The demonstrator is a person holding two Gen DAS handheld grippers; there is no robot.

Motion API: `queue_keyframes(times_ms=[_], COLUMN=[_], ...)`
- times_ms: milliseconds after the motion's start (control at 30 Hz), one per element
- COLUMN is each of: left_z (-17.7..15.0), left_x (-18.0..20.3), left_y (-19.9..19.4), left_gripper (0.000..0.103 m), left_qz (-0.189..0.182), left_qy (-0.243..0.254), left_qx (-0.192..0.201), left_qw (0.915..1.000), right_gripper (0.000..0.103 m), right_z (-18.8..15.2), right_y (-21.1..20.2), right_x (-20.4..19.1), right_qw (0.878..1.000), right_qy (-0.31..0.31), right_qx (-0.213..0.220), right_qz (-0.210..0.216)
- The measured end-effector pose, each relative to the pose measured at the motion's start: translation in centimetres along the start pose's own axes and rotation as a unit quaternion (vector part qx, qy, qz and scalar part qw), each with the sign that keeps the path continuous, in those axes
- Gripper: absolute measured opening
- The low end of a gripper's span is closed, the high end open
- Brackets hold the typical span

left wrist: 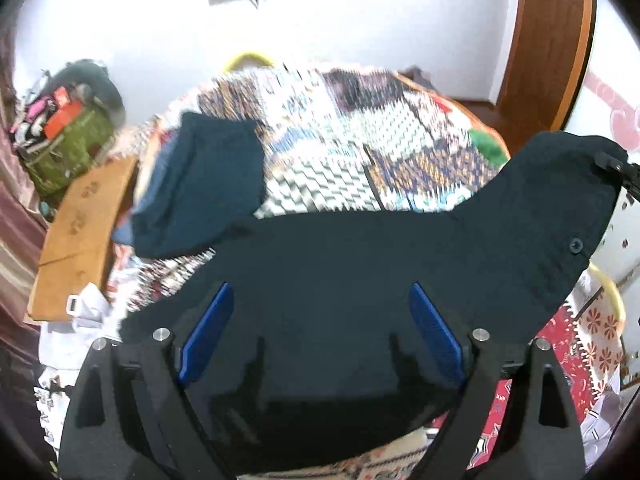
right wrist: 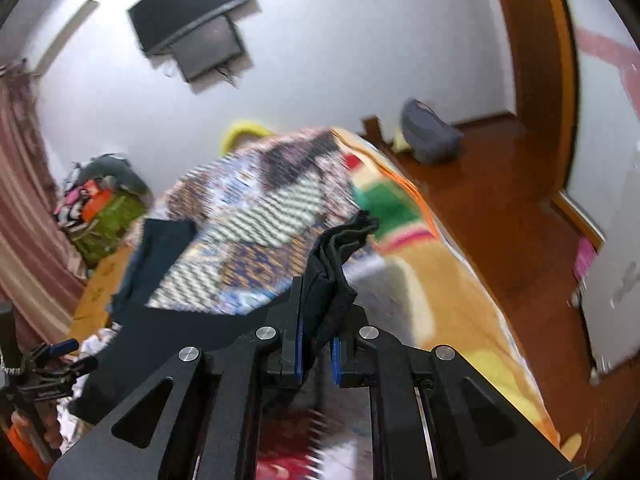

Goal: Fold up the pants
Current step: 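Smooth the folded trousers with the left gripper while the right gripper releases the leg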

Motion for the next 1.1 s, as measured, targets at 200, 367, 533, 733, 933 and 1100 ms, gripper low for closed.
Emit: queue_keyframes(times_ms=[200, 367, 533, 733, 933, 1100], left_z=[1.0, 0.7, -0.3, -2.0, -3.6, -4.3], left_x=[-3.3, -5.5, -7.8, -10.0, -11.6, -11.8], left_y=[-4.8, -7.2, -8.8, -9.7, -9.6, -9.2], left_gripper=[0.098, 0.102, 0.102, 0.102, 0.102, 0.102], left_qz=[0.011, 0.029, 0.039, 0.047, 0.058, 0.058], left_qy=[-0.028, -0.046, -0.070, -0.102, -0.123, -0.129], left_qx=[0.052, 0.074, 0.078, 0.073, 0.057, 0.046], left_qw=[0.9982, 0.9958, 0.9938, 0.9910, 0.9891, 0.9889], right_gripper=[0.009, 0.009, 0.009, 0.009, 0.009, 0.012], right_z=[2.2, 2.9, 1.6, -4.3, -11.9, -15.4], right_y=[0.4, 1.7, 3.8, 7.4, 9.6, 9.7], right_x=[-6.1, -11.9, -18.1, -23.6, -26.3, -26.8], right_qw=[0.997, 0.992, 0.983, 0.969, 0.946, 0.930], right_qy=[-0.022, -0.033, -0.057, -0.086, -0.136, -0.170], right_qx=[0.023, 0.021, -0.003, -0.082, -0.180, -0.225], right_qz=[0.063, 0.123, 0.172, 0.215, 0.234, 0.237])
Point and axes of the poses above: each gripper's, at about its wrist camera, not at the fingertips, and y roughly the way its jaws point, x to its right, z to its top, the point moved 1 cm from there along y, roughly the way its jaws point, and after that the axes turned 11 degrees about x, right-handed, at the moved point
